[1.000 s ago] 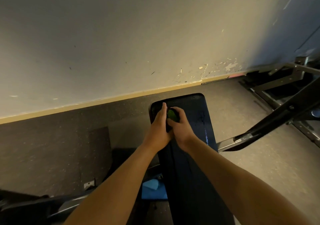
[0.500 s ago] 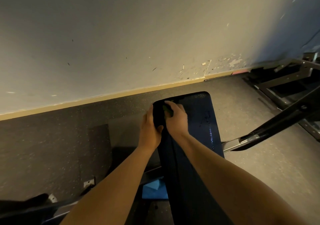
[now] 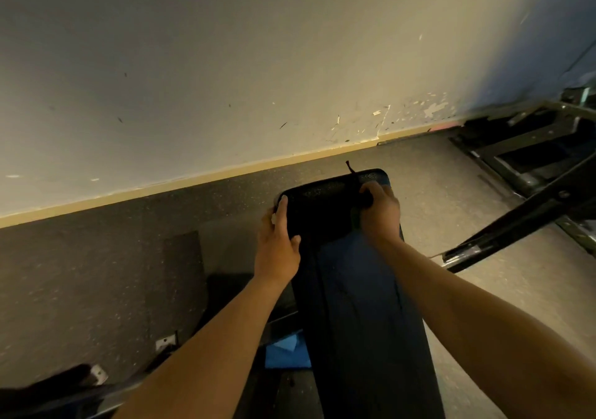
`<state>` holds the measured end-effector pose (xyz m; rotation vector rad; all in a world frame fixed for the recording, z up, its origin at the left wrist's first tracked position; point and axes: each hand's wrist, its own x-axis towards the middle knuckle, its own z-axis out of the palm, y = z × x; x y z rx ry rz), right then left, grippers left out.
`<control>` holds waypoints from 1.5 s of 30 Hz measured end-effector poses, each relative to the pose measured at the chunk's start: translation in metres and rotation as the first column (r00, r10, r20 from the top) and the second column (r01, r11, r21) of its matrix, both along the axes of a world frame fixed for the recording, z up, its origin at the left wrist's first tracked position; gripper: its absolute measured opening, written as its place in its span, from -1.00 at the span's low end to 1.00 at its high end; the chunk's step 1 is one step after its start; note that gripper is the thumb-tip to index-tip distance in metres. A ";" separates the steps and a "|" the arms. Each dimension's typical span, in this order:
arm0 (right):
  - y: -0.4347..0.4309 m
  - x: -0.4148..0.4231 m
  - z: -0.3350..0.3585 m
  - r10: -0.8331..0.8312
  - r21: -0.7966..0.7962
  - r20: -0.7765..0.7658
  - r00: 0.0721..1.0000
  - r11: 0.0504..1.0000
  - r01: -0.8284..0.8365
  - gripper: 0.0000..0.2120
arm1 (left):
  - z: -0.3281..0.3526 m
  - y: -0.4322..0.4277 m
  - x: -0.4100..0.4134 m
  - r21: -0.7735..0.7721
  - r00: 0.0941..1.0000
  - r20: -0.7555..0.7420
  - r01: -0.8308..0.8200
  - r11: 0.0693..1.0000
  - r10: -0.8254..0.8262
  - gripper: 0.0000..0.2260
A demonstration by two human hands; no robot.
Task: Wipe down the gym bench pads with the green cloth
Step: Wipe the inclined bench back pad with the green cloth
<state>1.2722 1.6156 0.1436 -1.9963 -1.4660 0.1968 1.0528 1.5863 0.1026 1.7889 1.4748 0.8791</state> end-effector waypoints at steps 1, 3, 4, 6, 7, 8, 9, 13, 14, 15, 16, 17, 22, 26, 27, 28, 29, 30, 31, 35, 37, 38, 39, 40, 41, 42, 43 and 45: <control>-0.002 -0.009 -0.002 0.006 0.022 -0.044 0.999 1.000 -0.005 -0.63 | 0.001 0.000 0.001 0.004 1.000 -0.011 0.005 1.000 -0.005 -0.22; -0.009 -0.035 -0.009 0.076 0.064 -0.103 0.992 0.996 -0.070 -0.63 | 0.005 0.002 0.001 0.001 0.999 -0.031 0.008 1.000 -0.008 -0.22; -0.013 -0.048 -0.011 0.123 0.084 -0.094 0.988 0.990 -0.115 -0.59 | 0.008 0.003 0.002 -0.001 0.998 -0.063 0.005 1.000 -0.005 -0.22; -0.018 -0.066 -0.013 0.208 0.106 -0.047 0.977 0.974 -0.202 -0.49 | 0.014 0.007 0.006 0.041 0.986 -0.164 -0.004 0.999 0.011 -0.24; -0.019 -0.071 -0.013 0.249 0.103 -0.028 0.968 0.964 -0.245 -0.45 | 0.018 0.010 0.009 0.073 0.979 -0.204 -0.007 0.997 0.022 -0.26; -0.020 -0.072 -0.014 0.295 0.089 0.005 0.956 0.952 -0.294 -0.42 | 0.022 0.014 0.013 0.102 0.971 -0.237 -0.007 0.995 0.031 -0.28; -0.020 -0.069 -0.016 0.341 0.073 0.055 0.938 0.936 -0.344 -0.40 | 0.029 0.020 0.019 0.122 0.961 -0.273 0.003 0.992 0.030 -0.29; -0.020 -0.040 -0.021 0.424 -0.025 0.298 0.855 0.899 -0.437 -0.42 | 0.047 0.038 0.049 0.116 0.919 -0.393 0.075 0.990 -0.023 -0.28; -0.019 -0.030 -0.021 0.425 -0.029 0.315 0.849 0.898 -0.439 -0.43 | 0.048 0.039 0.056 0.113 0.913 -0.406 0.080 0.990 -0.027 -0.24; -0.017 -0.022 -0.019 0.426 -0.028 0.337 0.839 0.896 -0.444 -0.44 | 0.048 0.039 0.061 0.116 0.910 -0.415 0.074 0.990 -0.019 -0.21; -0.014 -0.012 -0.019 0.416 -0.021 0.358 0.836 0.899 -0.438 -0.43 | 0.047 0.039 0.065 0.125 0.907 -0.421 0.072 0.990 -0.012 -0.18; -0.011 -0.001 -0.019 0.390 -0.008 0.365 0.845 0.909 -0.416 -0.42 | 0.046 0.041 0.069 0.131 0.904 -0.426 0.082 0.988 -0.018 -0.17; 0.000 0.056 -0.026 0.195 0.081 0.296 0.935 0.970 -0.228 -0.43 | 0.034 0.054 0.082 0.083 0.837 -0.539 0.166 0.983 -0.096 -0.32; 0.014 0.074 -0.039 -0.154 0.009 -0.071 0.986 0.988 0.155 -0.40 | 0.031 0.056 0.080 0.100 0.823 -0.559 0.188 0.977 -0.101 -0.40; 0.016 0.072 -0.038 -0.213 -0.017 -0.152 0.965 0.977 0.213 -0.38 | 0.032 0.055 0.081 0.088 0.822 -0.559 0.183 0.979 -0.103 -0.40; 0.018 0.067 -0.036 -0.228 -0.008 -0.174 0.958 0.973 0.231 -0.36 | 0.034 0.054 0.082 0.070 0.820 -0.562 0.176 0.982 -0.107 -0.40; 0.017 0.061 -0.032 -0.211 0.023 -0.185 0.960 0.975 0.219 -0.37 | 0.034 0.055 0.084 0.050 0.817 -0.565 0.173 0.984 -0.115 -0.40; 0.016 0.055 -0.028 -0.172 0.063 -0.159 0.972 0.981 0.184 -0.40 | 0.034 0.054 0.085 0.037 0.814 -0.569 0.168 0.985 -0.118 -0.40; 0.016 0.047 -0.020 -0.128 0.091 -0.123 0.984 0.986 0.139 -0.44 | 0.035 0.054 0.086 0.030 0.809 -0.576 0.165 0.986 -0.118 -0.40; 0.028 0.025 -0.005 0.208 0.171 0.132 0.969 0.958 -0.229 -0.53 | 0.035 0.054 0.085 0.026 0.772 -0.623 0.181 0.983 -0.126 -0.41; 0.035 0.030 -0.006 0.273 0.094 0.207 0.940 0.950 -0.296 -0.51 | 0.035 0.053 0.085 0.037 0.765 -0.634 0.176 0.984 -0.113 -0.43; 0.036 0.035 -0.005 0.258 0.065 0.198 0.945 0.959 -0.276 -0.51 | 0.035 0.053 0.086 0.038 0.766 -0.633 0.175 0.984 -0.112 -0.43; 0.036 0.040 -0.006 0.226 0.059 0.177 0.958 0.969 -0.239 -0.52 | 0.034 0.054 0.086 0.036 0.766 -0.632 0.175 0.984 -0.113 -0.44; 0.034 0.043 -0.008 0.184 0.069 0.152 0.971 0.978 -0.196 -0.53 | 0.035 0.054 0.087 0.033 0.763 -0.637 0.176 0.984 -0.115 -0.44; 0.030 0.044 -0.011 0.134 0.083 0.128 0.983 0.986 -0.146 -0.52 | 0.035 0.054 0.087 0.029 0.752 -0.648 0.179 0.983 -0.118 -0.45; 0.025 0.042 -0.015 0.077 0.092 0.094 0.993 0.992 -0.085 -0.51 | 0.035 0.054 0.087 0.025 0.740 -0.662 0.180 0.983 -0.119 -0.45; 0.019 0.039 -0.021 0.009 0.093 0.044 0.999 0.996 -0.013 -0.49 | 0.035 0.054 0.087 0.022 0.729 -0.675 0.181 0.983 -0.119 -0.46; 0.003 0.033 -0.031 -0.104 0.067 -0.067 0.992 0.992 0.109 -0.46 | 0.036 0.052 0.087 0.016 0.722 -0.680 0.184 0.983 -0.124 -0.46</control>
